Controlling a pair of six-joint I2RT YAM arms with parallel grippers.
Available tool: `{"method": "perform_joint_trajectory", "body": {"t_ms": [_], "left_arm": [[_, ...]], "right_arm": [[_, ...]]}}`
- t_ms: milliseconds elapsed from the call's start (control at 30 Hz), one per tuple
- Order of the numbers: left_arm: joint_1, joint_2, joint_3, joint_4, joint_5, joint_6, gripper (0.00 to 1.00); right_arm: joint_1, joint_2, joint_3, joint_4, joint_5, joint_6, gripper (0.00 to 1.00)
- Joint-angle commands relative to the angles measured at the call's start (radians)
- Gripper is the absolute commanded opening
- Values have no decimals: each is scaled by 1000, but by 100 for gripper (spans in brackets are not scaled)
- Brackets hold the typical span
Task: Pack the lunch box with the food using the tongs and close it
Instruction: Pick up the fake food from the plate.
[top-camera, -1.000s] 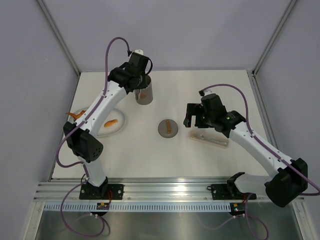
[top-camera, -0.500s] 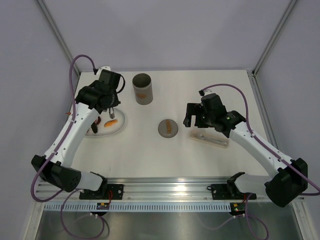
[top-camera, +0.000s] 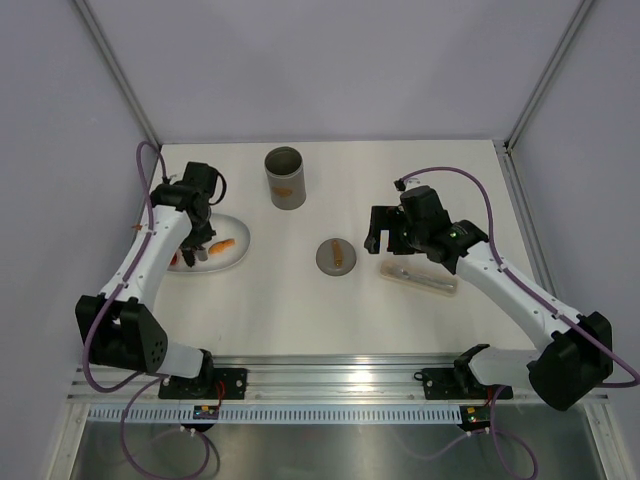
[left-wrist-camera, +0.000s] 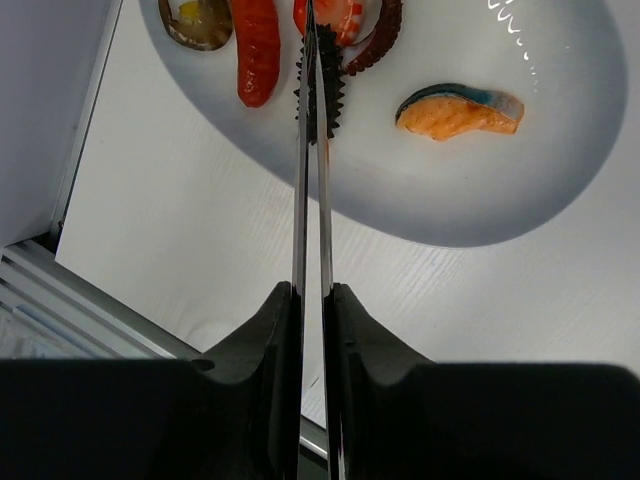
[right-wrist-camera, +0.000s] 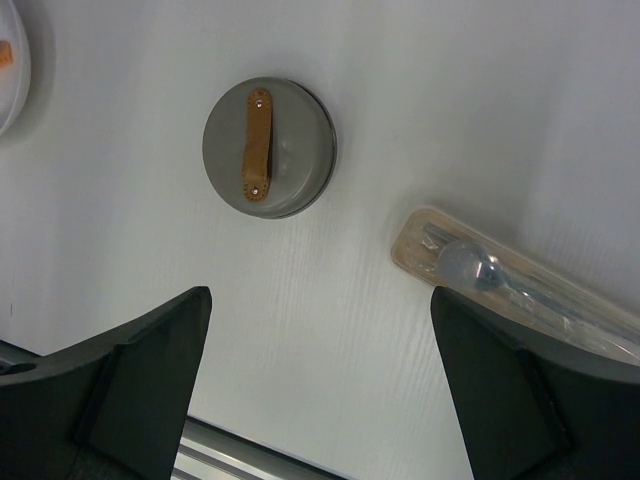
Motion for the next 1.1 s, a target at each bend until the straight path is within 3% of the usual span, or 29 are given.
{"method": "perform_joint_trajectory", "body": {"t_ms": [0, 167, 500, 600, 1067], "left_arm": [[21, 21, -11, 40, 6, 1, 23], [55, 4, -40, 63, 52, 10, 36], [99, -39, -106, 107, 149, 9, 39], [104, -48, -116, 110, 154, 10, 46], [136, -40, -174, 143, 140, 32, 47]], "right_arm": [[-1, 2, 19, 33, -13, -25, 99], [-1, 9, 19, 39, -15, -25, 99], [-1, 16, 16, 41, -16, -28, 99], [-1, 14, 16, 39, -16, -30, 99], [-1, 14, 12, 37, -16, -23, 99]]}}
